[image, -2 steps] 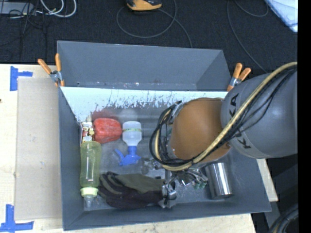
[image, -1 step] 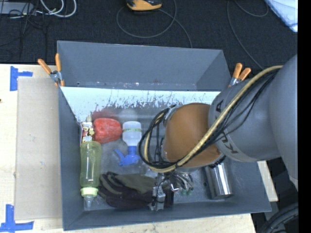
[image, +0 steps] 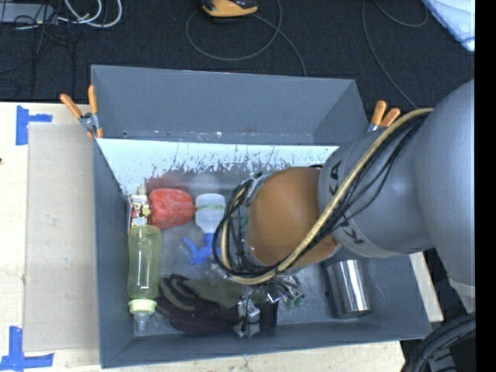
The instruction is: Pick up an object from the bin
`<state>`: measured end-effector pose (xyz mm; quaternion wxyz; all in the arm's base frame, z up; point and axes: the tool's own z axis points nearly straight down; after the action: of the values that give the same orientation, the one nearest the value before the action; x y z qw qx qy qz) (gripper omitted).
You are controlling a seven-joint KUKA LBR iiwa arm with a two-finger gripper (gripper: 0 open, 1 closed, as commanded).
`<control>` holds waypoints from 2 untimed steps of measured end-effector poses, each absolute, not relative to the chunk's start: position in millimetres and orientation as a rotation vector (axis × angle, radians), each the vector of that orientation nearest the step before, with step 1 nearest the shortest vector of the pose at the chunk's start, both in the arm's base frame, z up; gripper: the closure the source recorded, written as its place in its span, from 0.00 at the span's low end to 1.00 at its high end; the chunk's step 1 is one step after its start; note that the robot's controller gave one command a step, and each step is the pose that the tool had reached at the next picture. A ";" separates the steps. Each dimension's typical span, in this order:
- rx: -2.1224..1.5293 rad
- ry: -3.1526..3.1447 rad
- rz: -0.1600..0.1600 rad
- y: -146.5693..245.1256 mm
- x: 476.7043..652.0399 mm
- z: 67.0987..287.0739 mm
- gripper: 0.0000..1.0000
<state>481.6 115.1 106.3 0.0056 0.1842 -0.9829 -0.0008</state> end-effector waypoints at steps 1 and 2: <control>0.784 -3.030 -0.005 121.3 488.0 91.2 0.00; 0.343 -3.110 -0.001 126.5 499.2 83.5 0.00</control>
Offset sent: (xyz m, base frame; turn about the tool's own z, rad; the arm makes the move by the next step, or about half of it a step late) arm 0.0437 0.0241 -0.0363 -0.2585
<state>499.2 126.5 83.5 0.0065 0.1095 -0.9940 -0.0003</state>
